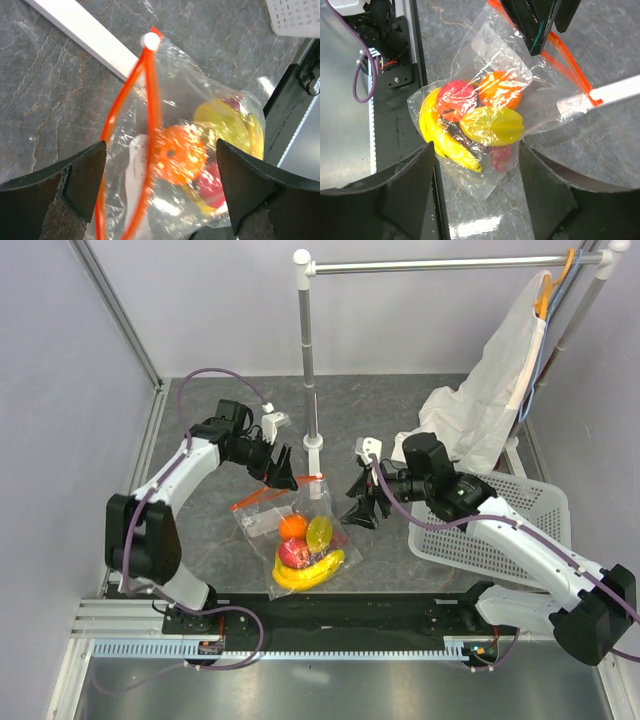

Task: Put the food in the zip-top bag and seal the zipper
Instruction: Pick up the zipper food storage bag at the center of the board.

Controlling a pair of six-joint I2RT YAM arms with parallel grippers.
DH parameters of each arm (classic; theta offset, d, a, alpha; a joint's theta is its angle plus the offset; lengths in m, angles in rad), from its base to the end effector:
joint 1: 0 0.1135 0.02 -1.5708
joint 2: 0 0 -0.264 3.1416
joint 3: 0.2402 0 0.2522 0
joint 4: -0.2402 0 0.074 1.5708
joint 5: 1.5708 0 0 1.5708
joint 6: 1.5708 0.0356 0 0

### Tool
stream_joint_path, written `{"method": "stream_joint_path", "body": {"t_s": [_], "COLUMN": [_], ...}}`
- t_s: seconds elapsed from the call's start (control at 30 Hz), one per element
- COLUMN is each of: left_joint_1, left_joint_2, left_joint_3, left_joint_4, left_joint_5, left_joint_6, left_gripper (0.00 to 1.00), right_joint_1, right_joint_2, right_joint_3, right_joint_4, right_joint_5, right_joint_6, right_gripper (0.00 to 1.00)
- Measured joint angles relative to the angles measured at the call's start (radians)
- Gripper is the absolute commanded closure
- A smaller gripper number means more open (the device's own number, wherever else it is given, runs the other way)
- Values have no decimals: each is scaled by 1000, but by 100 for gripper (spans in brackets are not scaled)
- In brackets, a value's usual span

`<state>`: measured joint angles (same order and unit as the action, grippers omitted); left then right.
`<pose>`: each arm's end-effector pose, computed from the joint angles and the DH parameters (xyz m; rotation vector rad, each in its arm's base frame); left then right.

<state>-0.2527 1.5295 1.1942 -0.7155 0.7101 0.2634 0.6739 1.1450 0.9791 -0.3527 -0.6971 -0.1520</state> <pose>0.2947 -0.1001 0.2657 0.8681 2.3319 -0.9146 0.1814 0.1741 0.3224 -1.2342 1.7254 1.0397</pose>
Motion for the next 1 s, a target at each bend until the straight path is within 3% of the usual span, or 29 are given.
{"method": "stream_joint_path", "body": {"t_s": [0.27,0.5,0.7,1.0], "left_joint_1": [20,20,20,23], "left_joint_2": [227,319,353,394], "left_joint_3": [52,53,56,71], "left_joint_4": [-20,-31,-29,-11], "left_joint_5": [117,138,138,138], "left_joint_6": [31,61,63,63], "left_gripper": [0,12,0,0], "right_joint_1": [-44,-62,-66,-69], "right_joint_2": [-24,-30,-30,-30], "right_joint_3": [-8,-8,-8,-23], "right_joint_4": [-19,-31,-31,-53], "right_joint_5": [-2,-5,-10,-17], "right_joint_6": [23,21,21,16], "right_gripper": [19,19,16,15]}}
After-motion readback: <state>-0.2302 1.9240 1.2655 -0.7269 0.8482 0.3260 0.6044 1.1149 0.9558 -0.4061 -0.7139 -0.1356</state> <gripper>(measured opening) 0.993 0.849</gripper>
